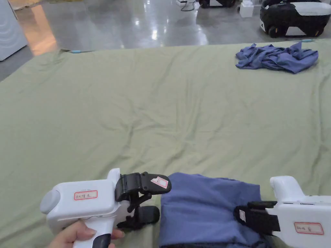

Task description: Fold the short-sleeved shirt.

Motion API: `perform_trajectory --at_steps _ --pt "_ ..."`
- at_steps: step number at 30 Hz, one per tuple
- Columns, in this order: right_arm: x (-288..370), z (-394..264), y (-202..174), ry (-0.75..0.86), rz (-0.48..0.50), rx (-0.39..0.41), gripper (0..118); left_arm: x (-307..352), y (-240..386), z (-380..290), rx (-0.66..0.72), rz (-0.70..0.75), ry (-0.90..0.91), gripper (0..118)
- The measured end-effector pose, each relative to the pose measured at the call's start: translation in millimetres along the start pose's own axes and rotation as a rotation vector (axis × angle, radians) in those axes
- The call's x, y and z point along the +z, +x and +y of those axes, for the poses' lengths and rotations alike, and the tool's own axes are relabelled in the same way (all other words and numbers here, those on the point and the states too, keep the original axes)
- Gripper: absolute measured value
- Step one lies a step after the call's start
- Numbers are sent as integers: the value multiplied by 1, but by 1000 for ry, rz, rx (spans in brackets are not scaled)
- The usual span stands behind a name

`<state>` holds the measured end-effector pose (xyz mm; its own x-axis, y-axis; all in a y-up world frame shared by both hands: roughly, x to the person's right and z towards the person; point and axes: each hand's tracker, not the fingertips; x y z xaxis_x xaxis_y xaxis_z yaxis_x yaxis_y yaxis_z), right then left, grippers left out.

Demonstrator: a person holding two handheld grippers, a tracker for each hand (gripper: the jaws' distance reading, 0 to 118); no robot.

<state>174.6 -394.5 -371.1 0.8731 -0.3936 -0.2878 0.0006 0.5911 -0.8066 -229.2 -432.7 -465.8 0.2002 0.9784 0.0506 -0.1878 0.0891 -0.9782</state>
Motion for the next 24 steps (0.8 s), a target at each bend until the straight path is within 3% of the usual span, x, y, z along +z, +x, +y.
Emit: perform_trajectory --at_steps 2,3,4,5,6,8,9,14,18,22,24 --pt "7 0 -2 22 15 1 3 -34 3 2 10 -9 -71 118" --pt "13 0 -4 52 22 18 3 -48 9 0 -55 26 -128 118" --pt "19 0 -5 78 21 32 3 -56 19 -4 -131 108 -151 87" --pt "27 1 -6 109 22 40 3 -66 21 -9 -222 261 -137 24" --pt "36 2 -7 135 31 38 3 -68 19 -9 -253 305 -133 17" --pt "53 6 -8 176 36 21 3 -51 16 3 -145 224 -159 17" --pt "62 8 -11 196 37 20 3 -37 20 3 -166 247 -148 17" --pt "85 13 -29 220 30 68 3 65 44 32 -311 539 -103 17" --pt "88 9 -47 225 41 101 3 166 56 57 -480 1078 -111 17" --pt "79 4 -67 216 79 129 3 263 51 99 -402 1418 10 17" --pt "71 3 -74 185 94 139 3 295 45 115 -455 1671 13 17"
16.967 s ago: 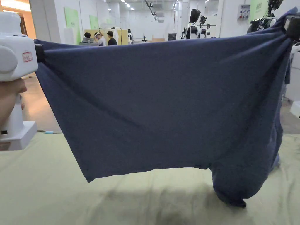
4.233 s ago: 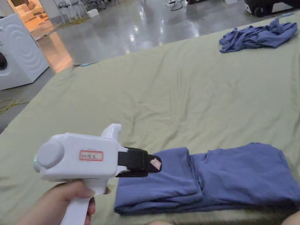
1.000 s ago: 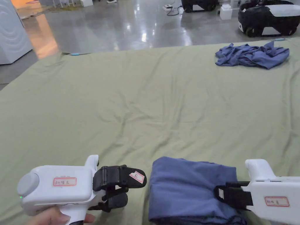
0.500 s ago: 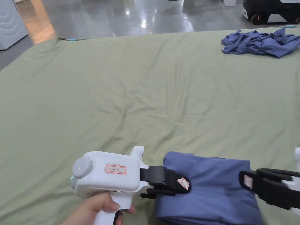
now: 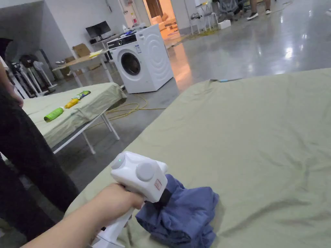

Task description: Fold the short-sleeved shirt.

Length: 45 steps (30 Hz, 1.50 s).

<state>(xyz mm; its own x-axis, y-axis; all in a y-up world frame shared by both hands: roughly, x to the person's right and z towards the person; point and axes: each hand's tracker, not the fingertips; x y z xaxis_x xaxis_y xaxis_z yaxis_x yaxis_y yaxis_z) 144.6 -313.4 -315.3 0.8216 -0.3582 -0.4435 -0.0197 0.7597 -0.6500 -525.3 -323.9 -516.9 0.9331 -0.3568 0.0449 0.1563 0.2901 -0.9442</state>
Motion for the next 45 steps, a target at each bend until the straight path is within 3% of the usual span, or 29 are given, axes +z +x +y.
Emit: perform_trajectory --at_steps 3,7,8,9,10,11,12,15,16,17,18,19,20,23,25,29,32,34,35,36,39,42,45 --pt "-6 1 -10 -39 -56 76 3 -14 -34 3 -17 260 -16 17" --pt "0 5 -8 -33 -78 92 3 -15 -65 -2 180 167 13 18" --pt "1 7 -7 -25 -83 87 3 -10 -68 -6 261 161 66 26" --pt "4 8 -6 -14 -87 86 3 3 -70 -14 354 227 159 80" --pt "8 17 -11 -3 -94 86 3 11 -72 -18 423 258 211 118" --pt "9 20 -10 4 -99 85 3 31 -73 -26 527 119 419 118" --pt "11 22 -10 8 -102 87 3 42 -72 -28 497 106 388 118" --pt "19 19 -3 29 -112 107 3 74 -57 -42 560 152 536 118" --pt "21 20 -4 36 -113 116 3 91 -48 -48 538 74 569 116" --pt "24 21 -6 48 -114 126 3 120 -2 -69 516 -17 633 98" --pt "27 22 -7 58 -120 138 3 139 21 -80 522 -34 717 41" --pt "31 23 -9 75 -137 158 3 159 50 -94 501 -9 788 0" --pt "35 23 -12 112 -178 184 3 184 79 -110 480 54 912 0" --pt "50 23 -29 223 -360 300 3 242 159 -146 448 -34 1142 0" --pt "62 19 -34 306 -430 315 3 254 194 -156 484 -124 1192 0" --pt "83 8 -36 521 -562 307 3 263 269 -166 415 -101 1345 0" --pt "82 -10 -27 665 -652 384 3 253 298 -158 470 -244 1273 0" --pt "76 -23 -16 656 -717 437 3 249 316 -159 450 -113 1312 0" --pt "76 -26 -12 648 -706 420 3 247 323 -158 430 -113 1276 0" --pt "83 -24 -8 664 -639 314 3 244 326 -157 414 -152 1247 0" --pt "92 -24 -6 711 -719 319 3 243 344 -164 398 -126 1236 0" --pt "93 -28 4 681 -696 274 3 235 358 -164 312 -114 1216 0" --pt "101 -29 9 701 -719 243 3 241 361 -161 318 -117 1253 0"
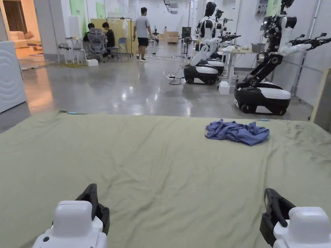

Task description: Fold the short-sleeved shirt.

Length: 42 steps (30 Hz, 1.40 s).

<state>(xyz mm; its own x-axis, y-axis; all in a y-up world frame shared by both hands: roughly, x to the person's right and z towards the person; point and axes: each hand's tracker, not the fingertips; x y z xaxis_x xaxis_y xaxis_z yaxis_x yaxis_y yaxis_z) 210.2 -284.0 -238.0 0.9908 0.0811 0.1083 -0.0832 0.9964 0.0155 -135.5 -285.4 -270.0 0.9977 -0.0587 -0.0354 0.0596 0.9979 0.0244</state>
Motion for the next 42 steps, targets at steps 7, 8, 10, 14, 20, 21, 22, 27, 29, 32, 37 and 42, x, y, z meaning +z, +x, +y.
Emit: perform_trajectory --at_steps 7,8,10,14,20,21,22,27,29,32,37,42 --pt "-1 -3 9 -19 -60 -69 3 -6 9 -3 -33 -15 -27 0" --pt "-1 -3 9 -17 -70 -74 3 -4 9 -5 -33 -11 -19 0" --pt "1 -4 7 -10 -86 -77 3 0 11 -5 -30 3 4 11" --pt "1 -4 3 -13 -86 -64 16 -3 16 -6 -52 -11 -9 111" --pt "1 -3 1 4 -71 -49 118 -7 18 -6 -64 -3 -9 118" --pt "5 3 2 -13 -74 -49 118 -9 16 -6 -56 -6 -7 118" --pt "7 7 1 -14 -81 -42 118 -12 14 -6 -49 -6 -8 118" --pt "3 0 0 -22 -86 -37 118 -19 0 -6 14 0 -33 118" --pt "1 -1 0 -28 -93 -45 118 -14 -2 -4 38 7 -35 118" --pt "2 0 5 -25 -77 -82 118 -10 -5 -4 60 -5 -29 118" --pt "-7 -1 9 -76 -123 -146 118 -9 -3 -4 58 -30 -30 118" --pt "-4 -2 10 -62 -97 -145 118 -10 -2 -4 46 -32 -30 118"
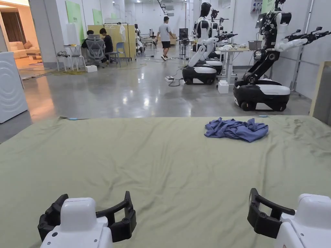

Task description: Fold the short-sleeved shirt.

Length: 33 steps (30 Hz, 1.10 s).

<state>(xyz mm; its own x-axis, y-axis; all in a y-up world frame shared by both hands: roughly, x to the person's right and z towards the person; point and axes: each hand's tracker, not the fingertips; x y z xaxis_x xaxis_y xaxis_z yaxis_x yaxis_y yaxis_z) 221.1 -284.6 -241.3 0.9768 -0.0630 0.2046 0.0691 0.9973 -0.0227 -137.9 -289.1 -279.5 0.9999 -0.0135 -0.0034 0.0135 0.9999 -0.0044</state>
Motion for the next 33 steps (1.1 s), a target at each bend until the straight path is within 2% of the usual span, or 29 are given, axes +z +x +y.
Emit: perform_trajectory --at_steps 5,9,14,21,33 --pt "6 -1 -6 30 -49 44 118 0 0 0 0 -1 -7 118" --pt "5 -1 -5 34 -11 45 118 2 1 -1 -1 -11 -6 118" --pt "5 -1 -6 34 -10 50 118 2 4 0 0 -10 -8 118" --pt "5 -2 -9 59 -61 58 118 4 4 -1 -8 -13 -7 118" --pt "8 -3 -11 56 -27 73 118 4 2 -1 8 -12 -2 118"
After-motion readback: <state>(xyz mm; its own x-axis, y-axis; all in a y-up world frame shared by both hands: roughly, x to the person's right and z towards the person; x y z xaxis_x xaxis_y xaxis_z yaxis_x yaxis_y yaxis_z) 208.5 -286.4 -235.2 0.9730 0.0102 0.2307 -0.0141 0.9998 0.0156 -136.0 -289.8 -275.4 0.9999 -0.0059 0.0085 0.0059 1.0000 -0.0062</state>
